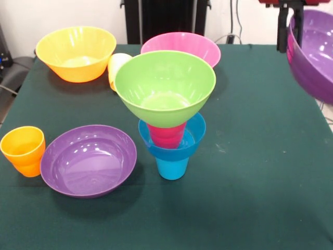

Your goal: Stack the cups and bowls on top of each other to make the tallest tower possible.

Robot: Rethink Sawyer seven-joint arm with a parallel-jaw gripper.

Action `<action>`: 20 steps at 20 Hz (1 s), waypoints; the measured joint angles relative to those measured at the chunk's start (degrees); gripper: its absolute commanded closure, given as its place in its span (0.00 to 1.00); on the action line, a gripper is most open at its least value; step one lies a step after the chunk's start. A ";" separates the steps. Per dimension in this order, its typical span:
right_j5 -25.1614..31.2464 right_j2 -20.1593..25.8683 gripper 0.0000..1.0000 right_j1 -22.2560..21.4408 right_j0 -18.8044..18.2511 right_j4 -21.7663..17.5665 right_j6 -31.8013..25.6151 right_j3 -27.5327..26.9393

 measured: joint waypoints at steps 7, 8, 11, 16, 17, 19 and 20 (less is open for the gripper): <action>-0.01 7.40 1.00 -3.81 -6.08 0.01 0.00 4.92; -0.02 8.69 1.00 -4.32 -7.21 0.00 0.00 5.84; -0.05 13.73 1.00 -5.97 -11.71 0.00 -0.01 9.42; -0.08 21.13 1.00 -7.15 -18.33 -0.27 -0.01 14.10; -0.08 22.30 1.00 -7.26 -19.37 -0.39 -0.01 14.75; -0.33 26.64 1.00 -7.34 -23.15 -1.23 -0.01 16.96; -0.46 27.78 1.00 -7.33 -24.13 -1.56 -0.01 17.47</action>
